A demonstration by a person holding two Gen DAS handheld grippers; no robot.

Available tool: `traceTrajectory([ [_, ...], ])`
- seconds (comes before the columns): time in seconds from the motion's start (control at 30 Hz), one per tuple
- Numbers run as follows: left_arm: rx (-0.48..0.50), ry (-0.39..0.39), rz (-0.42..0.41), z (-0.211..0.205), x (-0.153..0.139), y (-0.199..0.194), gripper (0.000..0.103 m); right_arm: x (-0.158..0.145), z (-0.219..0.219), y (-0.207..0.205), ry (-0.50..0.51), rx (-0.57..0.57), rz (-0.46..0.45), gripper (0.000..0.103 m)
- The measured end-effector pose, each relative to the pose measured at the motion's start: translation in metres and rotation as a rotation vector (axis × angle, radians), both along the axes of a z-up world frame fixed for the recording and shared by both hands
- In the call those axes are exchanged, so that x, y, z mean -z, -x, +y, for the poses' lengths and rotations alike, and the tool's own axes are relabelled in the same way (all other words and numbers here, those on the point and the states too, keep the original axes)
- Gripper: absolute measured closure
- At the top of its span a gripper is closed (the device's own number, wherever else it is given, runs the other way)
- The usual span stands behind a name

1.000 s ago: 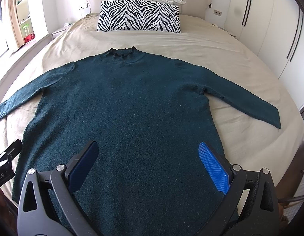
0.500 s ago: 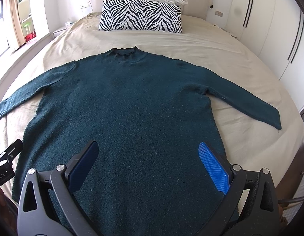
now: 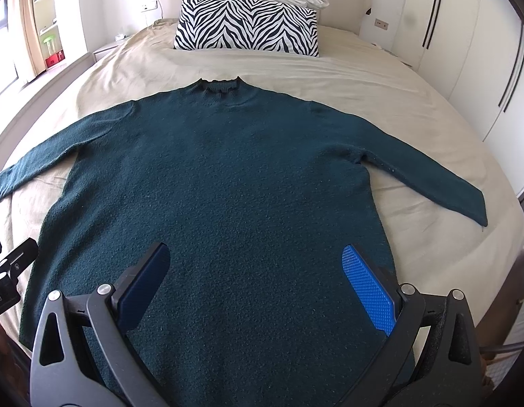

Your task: Fold small clothes

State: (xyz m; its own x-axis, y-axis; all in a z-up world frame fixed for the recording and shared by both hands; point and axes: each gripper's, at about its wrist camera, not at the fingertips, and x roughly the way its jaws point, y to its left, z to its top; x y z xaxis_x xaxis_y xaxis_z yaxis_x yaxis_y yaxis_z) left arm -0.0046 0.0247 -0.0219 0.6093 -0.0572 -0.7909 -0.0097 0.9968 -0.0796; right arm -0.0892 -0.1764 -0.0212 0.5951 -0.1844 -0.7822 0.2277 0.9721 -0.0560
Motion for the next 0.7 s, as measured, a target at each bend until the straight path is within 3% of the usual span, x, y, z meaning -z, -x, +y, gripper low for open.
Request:
traceTrajectory([
  [0.1, -0.007, 0.044, 0.001, 0.011, 0.001, -0.003, 0.000, 0.001, 0.002, -0.004, -0.002, -0.010, 0.000, 0.000],
  [0.23, -0.039, 0.208, 0.020, 0.045, 0.005, -0.013, 0.000, 0.001, 0.002, -0.011, -0.054, -0.040, 0.001, 0.000],
  [0.37, -0.050, 0.385, 0.005, 0.087, 0.008, -0.025, 0.000, -0.003, -0.002, -0.021, -0.201, -0.086, -0.020, 0.000],
  [0.53, -0.143, 0.505, 0.023, 0.134, 0.019, -0.032, 0.000, -0.015, 0.006, -0.035, -0.246, -0.127, -0.069, 0.000],
  [0.6, -0.216, 0.585, 0.033, 0.158, 0.027, -0.033, 0.000, -0.020, 0.010, -0.040, -0.263, -0.136, -0.092, 0.000],
  [0.7, -0.331, 0.743, -0.024, 0.201, 0.038, -0.037, 0.000, -0.027, 0.018, -0.048, -0.261, -0.158, -0.113, 0.000],
])
